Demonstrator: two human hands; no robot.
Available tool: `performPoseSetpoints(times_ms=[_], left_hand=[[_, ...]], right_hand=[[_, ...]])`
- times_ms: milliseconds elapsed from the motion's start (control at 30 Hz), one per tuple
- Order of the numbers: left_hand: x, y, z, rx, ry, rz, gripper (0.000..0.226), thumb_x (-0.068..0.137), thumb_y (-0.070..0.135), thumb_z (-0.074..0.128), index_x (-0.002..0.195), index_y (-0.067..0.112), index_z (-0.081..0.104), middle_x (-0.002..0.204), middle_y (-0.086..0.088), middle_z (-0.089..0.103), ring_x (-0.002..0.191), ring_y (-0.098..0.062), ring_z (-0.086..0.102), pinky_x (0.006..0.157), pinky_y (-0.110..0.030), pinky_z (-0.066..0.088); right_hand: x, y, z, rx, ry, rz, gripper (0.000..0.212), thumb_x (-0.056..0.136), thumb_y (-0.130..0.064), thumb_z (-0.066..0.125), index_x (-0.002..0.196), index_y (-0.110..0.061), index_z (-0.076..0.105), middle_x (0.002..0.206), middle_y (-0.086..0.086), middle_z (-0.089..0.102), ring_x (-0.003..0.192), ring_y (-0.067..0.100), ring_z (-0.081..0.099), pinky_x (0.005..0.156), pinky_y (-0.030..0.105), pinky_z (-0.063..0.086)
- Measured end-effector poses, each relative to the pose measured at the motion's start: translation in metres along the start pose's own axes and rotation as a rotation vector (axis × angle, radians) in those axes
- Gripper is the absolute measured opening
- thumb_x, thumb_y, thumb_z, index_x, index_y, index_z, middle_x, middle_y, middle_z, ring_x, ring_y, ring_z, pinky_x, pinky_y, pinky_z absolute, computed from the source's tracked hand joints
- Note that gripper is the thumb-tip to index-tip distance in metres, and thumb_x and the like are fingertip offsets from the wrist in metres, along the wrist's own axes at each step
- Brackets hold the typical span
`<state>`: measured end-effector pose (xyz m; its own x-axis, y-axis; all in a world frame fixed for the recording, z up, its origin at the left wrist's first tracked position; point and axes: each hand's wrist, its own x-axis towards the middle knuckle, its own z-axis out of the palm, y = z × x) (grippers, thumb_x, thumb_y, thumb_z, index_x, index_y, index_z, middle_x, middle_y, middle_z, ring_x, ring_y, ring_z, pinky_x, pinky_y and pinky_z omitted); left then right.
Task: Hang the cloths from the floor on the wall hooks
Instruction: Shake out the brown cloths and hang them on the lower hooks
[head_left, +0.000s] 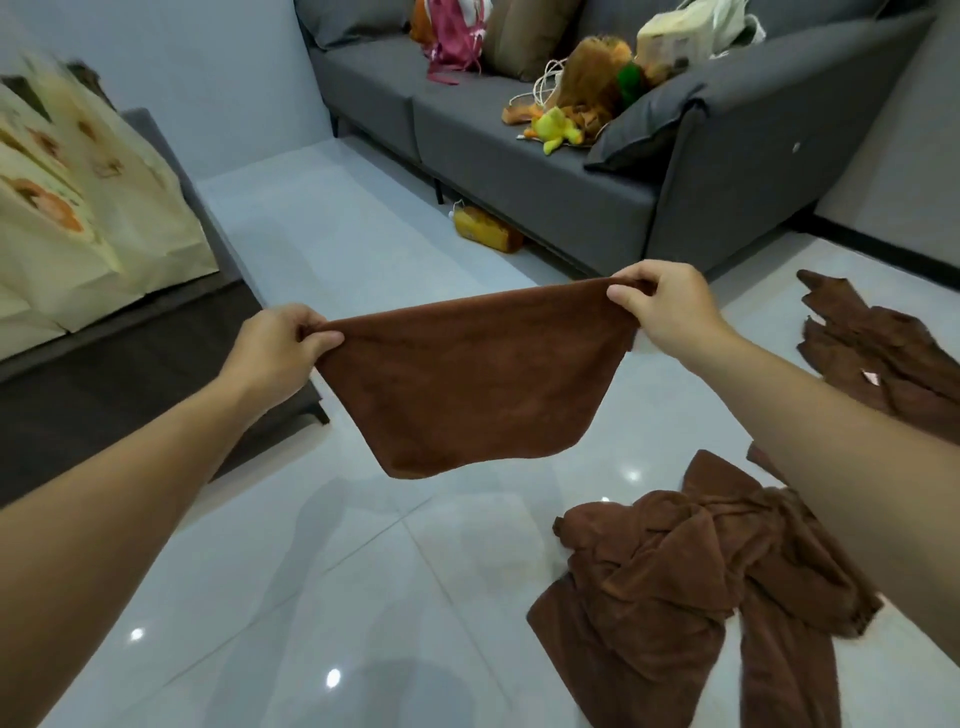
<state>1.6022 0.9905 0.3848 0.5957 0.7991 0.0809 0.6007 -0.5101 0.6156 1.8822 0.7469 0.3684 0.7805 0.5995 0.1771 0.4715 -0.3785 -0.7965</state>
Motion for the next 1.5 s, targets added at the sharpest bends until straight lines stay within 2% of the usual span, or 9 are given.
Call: performPoseSetpoints(times_ms=[100, 400, 533, 600, 733, 867, 1200, 1400, 1500], left_hand=[[0.007, 0.073, -0.056, 0.006, -0.028, 0.032, 0.012, 0.092, 0.028, 0.063, 0.091, 0.016, 0.065, 0.080, -0.001, 0.064, 0.075, -0.019, 0.061, 0.068, -0.034, 0.051], [0.017, 0.338, -0.225, 0.030, -0.088, 0.193, 0.009, 0.091, 0.027, 0.065, 0.091, 0.019, 0.066, 0.080, 0.004, 0.064, 0.073, -0.014, 0.058, 0.063, -0.027, 0.042], [0.010, 0.457, -0.281, 0.075, -0.098, 0.354, 0.010, 0.090, 0.026, 0.065, 0.089, 0.016, 0.068, 0.075, 0.003, 0.063, 0.067, -0.012, 0.056, 0.057, -0.027, 0.040], [0.004, 0.509, -0.301, 0.092, -0.117, 0.442, 0.010, 0.089, 0.024, 0.067, 0.088, 0.014, 0.069, 0.070, 0.003, 0.061, 0.064, -0.014, 0.054, 0.059, -0.030, 0.038], [0.004, 0.601, -0.329, 0.111, -0.116, 0.644, 0.014, 0.088, 0.022, 0.069, 0.095, 0.010, 0.073, 0.083, -0.004, 0.065, 0.076, -0.017, 0.055, 0.071, -0.026, 0.036], [0.002, 0.682, -0.341, 0.075, -0.104, 0.819, 0.013, 0.089, 0.023, 0.068, 0.094, 0.012, 0.071, 0.078, -0.002, 0.060, 0.079, -0.019, 0.053, 0.072, -0.027, 0.034], [-0.055, 0.793, -0.303, -0.084, -0.368, 1.302, 0.020, 0.089, 0.014, 0.067, 0.097, -0.004, 0.070, 0.076, -0.013, 0.061, 0.073, -0.026, 0.054, 0.064, -0.028, 0.036], [-0.168, 0.833, -0.296, -0.161, -0.481, 1.562, 0.026, 0.091, 0.026, 0.065, 0.091, 0.001, 0.071, 0.078, -0.017, 0.067, 0.077, -0.033, 0.062, 0.070, -0.039, 0.047], [-0.243, 0.842, -0.306, -0.203, -0.524, 1.674, 0.028, 0.091, 0.031, 0.065, 0.092, 0.003, 0.070, 0.082, -0.017, 0.067, 0.081, -0.032, 0.060, 0.071, -0.038, 0.046]], right_hand=[[0.001, -0.054, -0.071, 0.001, 0.015, 0.062, 0.010, 0.093, -0.018, 0.064, 0.100, -0.014, 0.070, 0.094, 0.004, 0.068, 0.085, 0.029, 0.066, 0.071, 0.030, 0.053], [0.010, -0.216, -0.337, -0.075, 0.167, 0.115, 0.018, 0.093, -0.026, 0.064, 0.108, -0.017, 0.069, 0.106, 0.003, 0.065, 0.099, 0.018, 0.060, 0.089, 0.031, 0.049], [0.008, -0.271, -0.454, -0.071, 0.268, 0.120, 0.013, 0.091, -0.023, 0.066, 0.102, -0.018, 0.071, 0.104, 0.004, 0.066, 0.098, 0.021, 0.061, 0.083, 0.028, 0.045], [-0.004, -0.291, -0.503, -0.075, 0.336, 0.115, 0.013, 0.091, -0.022, 0.067, 0.102, -0.016, 0.071, 0.102, 0.004, 0.067, 0.097, 0.022, 0.063, 0.086, 0.035, 0.050], [-0.033, -0.326, -0.587, -0.163, 0.417, 0.098, 0.017, 0.093, -0.020, 0.064, 0.104, -0.009, 0.071, 0.104, 0.007, 0.069, 0.093, 0.016, 0.060, 0.088, 0.032, 0.047], [-0.072, -0.353, -0.652, -0.256, 0.558, 0.117, 0.018, 0.093, -0.021, 0.063, 0.103, -0.008, 0.071, 0.102, 0.006, 0.070, 0.094, 0.019, 0.062, 0.088, 0.035, 0.048], [-0.257, -0.421, -0.696, -0.458, 0.995, 0.378, 0.019, 0.092, -0.020, 0.065, 0.105, -0.008, 0.071, 0.101, 0.004, 0.069, 0.096, 0.019, 0.062, 0.083, 0.026, 0.043], [-0.408, -0.486, -0.676, -0.636, 1.215, 0.624, 0.021, 0.092, -0.023, 0.065, 0.107, -0.010, 0.072, 0.110, 0.006, 0.071, 0.104, 0.020, 0.062, 0.082, 0.022, 0.039], [-0.486, -0.528, -0.658, -0.679, 1.350, 0.718, 0.022, 0.093, -0.023, 0.064, 0.109, -0.009, 0.071, 0.108, 0.007, 0.070, 0.095, 0.017, 0.059, 0.081, 0.023, 0.040]])
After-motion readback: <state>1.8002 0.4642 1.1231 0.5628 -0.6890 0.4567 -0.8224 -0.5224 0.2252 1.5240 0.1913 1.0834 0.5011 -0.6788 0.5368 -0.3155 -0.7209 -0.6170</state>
